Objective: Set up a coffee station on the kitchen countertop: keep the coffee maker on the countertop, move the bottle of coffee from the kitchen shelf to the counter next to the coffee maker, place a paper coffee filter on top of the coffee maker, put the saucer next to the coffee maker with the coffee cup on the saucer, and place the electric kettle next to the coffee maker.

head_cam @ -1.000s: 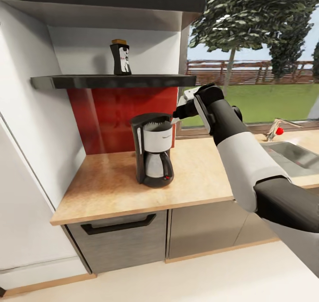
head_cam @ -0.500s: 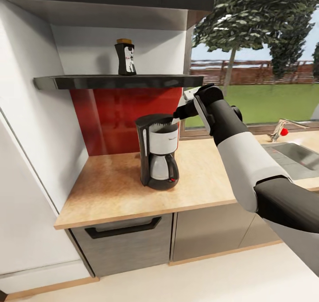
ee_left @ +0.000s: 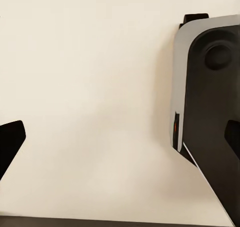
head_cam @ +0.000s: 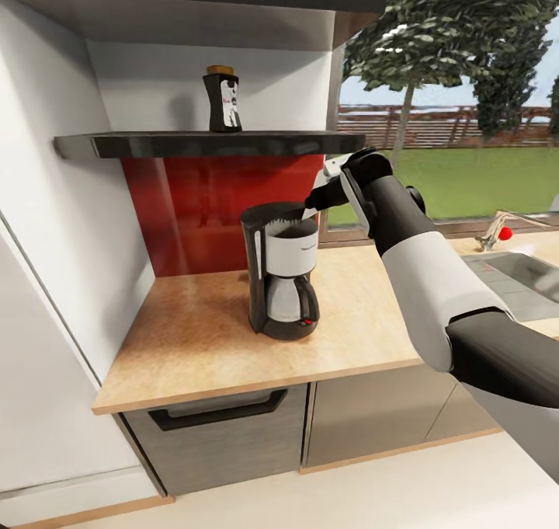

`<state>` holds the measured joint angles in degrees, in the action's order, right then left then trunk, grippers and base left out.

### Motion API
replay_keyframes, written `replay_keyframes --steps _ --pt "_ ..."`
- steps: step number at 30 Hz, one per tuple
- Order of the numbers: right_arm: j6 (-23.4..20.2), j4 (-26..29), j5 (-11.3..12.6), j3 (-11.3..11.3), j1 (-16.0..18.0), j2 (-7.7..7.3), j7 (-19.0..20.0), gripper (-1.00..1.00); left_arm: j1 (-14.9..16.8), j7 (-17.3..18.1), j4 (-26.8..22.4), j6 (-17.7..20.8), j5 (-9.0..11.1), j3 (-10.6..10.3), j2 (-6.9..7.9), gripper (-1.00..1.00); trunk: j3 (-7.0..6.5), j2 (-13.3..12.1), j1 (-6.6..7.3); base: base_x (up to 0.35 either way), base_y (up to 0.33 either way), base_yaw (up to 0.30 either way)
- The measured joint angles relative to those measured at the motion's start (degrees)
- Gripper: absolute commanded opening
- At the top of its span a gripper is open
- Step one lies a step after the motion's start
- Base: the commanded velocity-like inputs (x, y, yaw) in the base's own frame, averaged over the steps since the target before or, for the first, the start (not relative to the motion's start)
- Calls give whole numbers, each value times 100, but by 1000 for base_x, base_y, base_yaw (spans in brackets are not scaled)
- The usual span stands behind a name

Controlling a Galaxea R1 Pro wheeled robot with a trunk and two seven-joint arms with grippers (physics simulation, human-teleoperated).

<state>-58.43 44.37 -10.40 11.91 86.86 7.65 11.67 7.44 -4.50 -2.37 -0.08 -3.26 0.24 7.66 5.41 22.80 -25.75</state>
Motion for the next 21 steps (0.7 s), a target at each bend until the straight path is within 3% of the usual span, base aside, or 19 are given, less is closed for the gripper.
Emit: replay_keyframes --steps 21 --pt "0 -217 0 -1 -13 0 -6 -100 0 0 0 0 0 7 -10 100 0 0 0 0 4 0"
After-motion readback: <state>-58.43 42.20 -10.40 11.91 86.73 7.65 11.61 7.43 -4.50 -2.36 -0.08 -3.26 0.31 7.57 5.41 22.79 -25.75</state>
